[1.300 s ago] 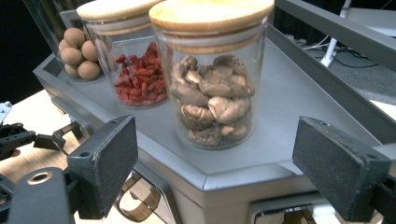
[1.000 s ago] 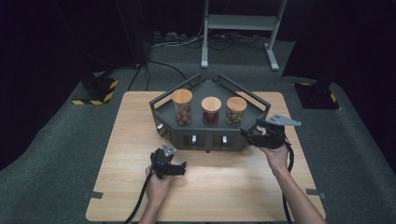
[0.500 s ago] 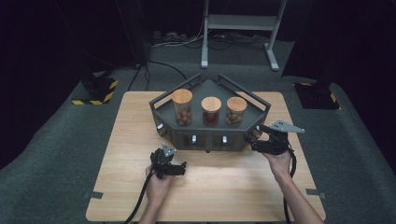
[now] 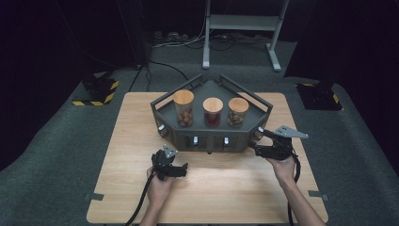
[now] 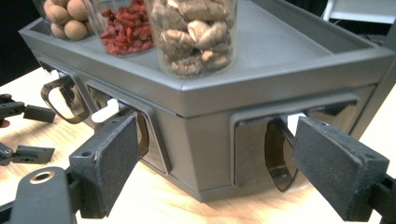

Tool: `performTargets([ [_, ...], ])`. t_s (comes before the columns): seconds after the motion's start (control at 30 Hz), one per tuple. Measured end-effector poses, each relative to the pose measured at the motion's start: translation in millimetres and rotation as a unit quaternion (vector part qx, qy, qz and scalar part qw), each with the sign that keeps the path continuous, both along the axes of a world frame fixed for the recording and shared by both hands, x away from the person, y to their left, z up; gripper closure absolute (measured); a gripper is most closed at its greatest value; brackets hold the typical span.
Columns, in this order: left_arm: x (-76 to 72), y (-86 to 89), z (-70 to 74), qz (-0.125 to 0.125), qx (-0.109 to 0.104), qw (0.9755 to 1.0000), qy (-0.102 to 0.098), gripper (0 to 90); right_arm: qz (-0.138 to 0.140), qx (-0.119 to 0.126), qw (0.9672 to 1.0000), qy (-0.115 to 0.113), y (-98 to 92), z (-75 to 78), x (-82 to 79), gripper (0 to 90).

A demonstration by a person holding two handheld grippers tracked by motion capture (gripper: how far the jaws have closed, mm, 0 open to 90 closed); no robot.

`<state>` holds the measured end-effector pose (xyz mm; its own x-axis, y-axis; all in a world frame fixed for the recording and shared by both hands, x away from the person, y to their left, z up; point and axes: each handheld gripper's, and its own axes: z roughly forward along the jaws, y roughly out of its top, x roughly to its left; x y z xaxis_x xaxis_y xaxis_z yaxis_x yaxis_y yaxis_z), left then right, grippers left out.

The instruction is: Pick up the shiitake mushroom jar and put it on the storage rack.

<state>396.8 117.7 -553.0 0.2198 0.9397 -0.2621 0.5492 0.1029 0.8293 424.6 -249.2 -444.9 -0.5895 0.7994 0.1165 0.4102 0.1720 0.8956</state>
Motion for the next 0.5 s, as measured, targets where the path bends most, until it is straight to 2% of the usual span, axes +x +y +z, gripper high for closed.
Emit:
performTargets([
  [0.2,0.0,0.0,0.0,0.000,0.000,1.0000,0.000,4.4,-0.005,-0.009,0.9999,0.007,-2.0,-9.4,-2.1,14.6],
  [0.37,0.0,-0.1,0.0,0.000,0.000,1.0000,0.000,4.4,-0.010,-0.006,0.9998,0.016,-3.5,-17.9,-3.0,14.6],
  [0.5,0.0,-0.1,0.0,0.000,0.000,1.0000,0.000,4.4,-0.011,-0.016,0.9995,0.024,-2.9,-26.2,-4.1,14.6],
])
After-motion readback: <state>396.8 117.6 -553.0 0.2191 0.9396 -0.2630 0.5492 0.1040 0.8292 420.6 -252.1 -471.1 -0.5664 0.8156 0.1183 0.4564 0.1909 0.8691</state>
